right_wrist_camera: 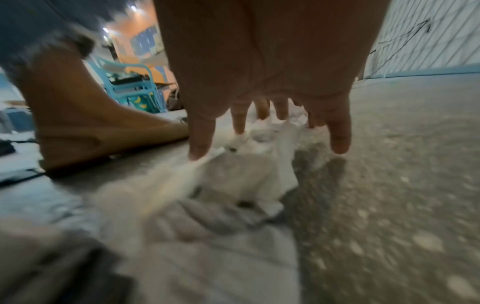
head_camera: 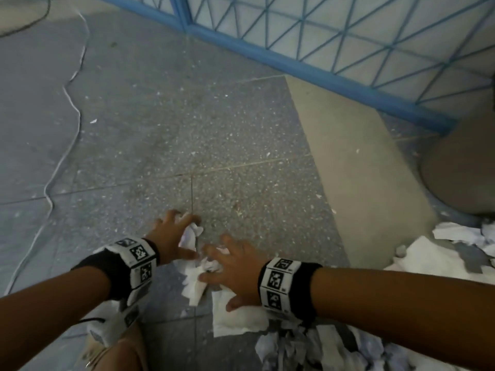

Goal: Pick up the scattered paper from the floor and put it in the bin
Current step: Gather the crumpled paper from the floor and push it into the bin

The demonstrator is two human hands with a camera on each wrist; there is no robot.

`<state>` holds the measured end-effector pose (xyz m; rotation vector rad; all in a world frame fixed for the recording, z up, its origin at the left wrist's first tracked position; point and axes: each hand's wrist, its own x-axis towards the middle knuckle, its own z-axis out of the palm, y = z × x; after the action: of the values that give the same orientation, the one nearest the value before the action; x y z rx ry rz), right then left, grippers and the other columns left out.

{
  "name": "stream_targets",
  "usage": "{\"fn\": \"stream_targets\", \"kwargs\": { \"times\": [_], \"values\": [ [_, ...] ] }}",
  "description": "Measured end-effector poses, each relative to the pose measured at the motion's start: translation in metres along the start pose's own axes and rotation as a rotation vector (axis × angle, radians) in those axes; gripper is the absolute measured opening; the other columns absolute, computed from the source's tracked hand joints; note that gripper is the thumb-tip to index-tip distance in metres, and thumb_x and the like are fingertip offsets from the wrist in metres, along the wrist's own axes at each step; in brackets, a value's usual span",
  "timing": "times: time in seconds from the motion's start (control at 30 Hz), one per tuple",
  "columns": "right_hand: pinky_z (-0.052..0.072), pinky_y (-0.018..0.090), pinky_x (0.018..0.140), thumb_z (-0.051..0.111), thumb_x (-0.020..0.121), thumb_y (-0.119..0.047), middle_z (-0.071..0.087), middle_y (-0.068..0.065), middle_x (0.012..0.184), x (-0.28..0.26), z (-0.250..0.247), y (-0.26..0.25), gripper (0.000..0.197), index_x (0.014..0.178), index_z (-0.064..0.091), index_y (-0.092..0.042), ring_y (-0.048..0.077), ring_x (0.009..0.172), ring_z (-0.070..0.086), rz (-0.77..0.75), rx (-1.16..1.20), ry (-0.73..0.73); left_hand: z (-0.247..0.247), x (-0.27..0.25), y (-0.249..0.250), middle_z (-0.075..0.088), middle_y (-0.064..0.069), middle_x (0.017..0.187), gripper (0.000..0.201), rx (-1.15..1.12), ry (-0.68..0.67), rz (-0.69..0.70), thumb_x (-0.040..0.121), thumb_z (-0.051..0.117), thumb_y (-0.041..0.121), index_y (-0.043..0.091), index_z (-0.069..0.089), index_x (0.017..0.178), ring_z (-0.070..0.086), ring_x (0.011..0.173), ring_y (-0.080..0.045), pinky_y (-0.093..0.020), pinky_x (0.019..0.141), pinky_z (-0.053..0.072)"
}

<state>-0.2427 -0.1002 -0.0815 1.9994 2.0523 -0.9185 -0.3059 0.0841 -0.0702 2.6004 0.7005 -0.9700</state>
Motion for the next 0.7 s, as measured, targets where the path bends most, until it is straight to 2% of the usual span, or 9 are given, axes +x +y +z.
{"fn": "stream_targets", "kwargs": {
  "times": [0.07,0.13,0.2,0.27,0.33,0.4,0.53,0.63,0.7],
  "values": [
    [0.035,0.059,0.102,0.067,0.079,-0.027,0.031,0.019,0.147,0.011,-0.001,0.007,0.059,0.133,0.042,-0.021,0.045,0.133,0.026,0.009,-0.009,0.057,0.006,-0.002,0.005,0.032,-0.011,0.137,0.056,-0.019,0.086,0.078,0.08,0.068,0.033,0.029,0.042,0.129,0.04,0.125,-0.036,-0.04,0.105,0.037],
    [0.057,0.04,0.075,0.057,0.076,-0.01,0.064,0.023,0.101,0.015,-0.004,0.016,0.019,0.093,0.066,-0.006,0.039,0.093,0.061,-0.07,-0.023,0.22,0.003,-0.003,0.006,0.044,-0.012,0.127,0.041,-0.107,0.138,0.13,0.086,0.062,0.028,0.023,0.046,0.124,0.051,0.115,-0.032,-0.035,0.098,0.042],
    [0.052,0.021,0.05,0.047,0.069,-0.013,0.066,0.012,0.066,0.012,0.001,0.032,0.019,0.063,0.065,-0.009,0.028,0.059,0.066,-0.092,-0.012,0.376,-0.002,-0.005,0.004,0.053,-0.012,0.116,0.023,-0.228,0.183,0.199,0.089,0.058,0.023,0.022,0.048,0.111,0.055,0.106,-0.03,-0.032,0.089,0.043],
    [0.053,0.022,0.053,0.051,0.069,-0.009,0.066,0.011,0.071,0.002,-0.002,0.046,0.016,0.069,0.067,-0.009,0.027,0.064,0.067,-0.044,0.031,0.433,-0.004,-0.011,0.004,0.055,-0.009,0.11,0.02,-0.302,0.252,0.292,0.09,0.055,0.015,0.026,0.042,0.101,0.054,0.098,-0.025,-0.026,0.079,0.042],
    [0.058,0.034,0.067,0.055,0.073,0.001,0.066,0.019,0.089,-0.015,-0.007,0.052,0.017,0.085,0.066,-0.003,0.033,0.083,0.064,0.021,0.126,0.44,0.002,-0.02,0.009,0.049,-0.004,0.108,0.026,-0.354,0.278,0.369,0.088,0.053,0.006,0.024,0.039,0.1,0.049,0.095,-0.018,-0.015,0.073,0.037],
    [0.058,0.041,0.073,0.058,0.076,-0.001,0.065,0.022,0.1,-0.034,-0.008,0.048,0.018,0.093,0.066,-0.002,0.037,0.092,0.062,0.083,0.139,0.46,0.012,-0.031,0.02,0.042,0.001,0.112,0.029,-0.394,0.283,0.421,0.087,0.054,0.007,0.025,0.037,0.103,0.046,0.099,-0.014,-0.011,0.077,0.037],
    [0.055,0.049,0.082,0.069,0.07,-0.043,0.063,0.016,0.121,-0.064,0.021,0.029,0.05,0.111,0.061,-0.017,0.039,0.107,0.06,0.071,0.072,0.362,0.037,-0.04,0.042,0.02,0.013,0.133,0.062,-0.16,0.169,0.488,0.074,0.046,0.059,0.023,0.035,0.123,0.023,0.128,-0.007,-0.023,0.109,0.027],
    [0.06,0.04,0.067,0.068,0.053,-0.065,0.07,0.007,0.114,-0.069,0.049,0.025,0.062,0.106,0.06,-0.034,0.032,0.094,0.07,0.093,-0.1,0.182,0.049,-0.039,0.053,0.049,0.0,0.135,0.069,0.144,0.129,0.558,0.066,0.051,0.069,0.024,0.046,0.117,0.052,0.122,-0.018,-0.024,0.099,0.045],
    [0.061,0.038,0.066,0.059,0.069,-0.047,0.071,0.008,0.108,-0.065,0.058,0.029,0.036,0.1,0.057,-0.03,0.032,0.086,0.07,0.045,-0.129,0.274,0.054,-0.034,0.061,0.063,0.0,0.124,0.07,0.289,0.141,0.597,0.059,0.046,0.072,0.026,0.05,0.113,0.065,0.108,-0.018,-0.027,0.087,0.056]
  ]
}}
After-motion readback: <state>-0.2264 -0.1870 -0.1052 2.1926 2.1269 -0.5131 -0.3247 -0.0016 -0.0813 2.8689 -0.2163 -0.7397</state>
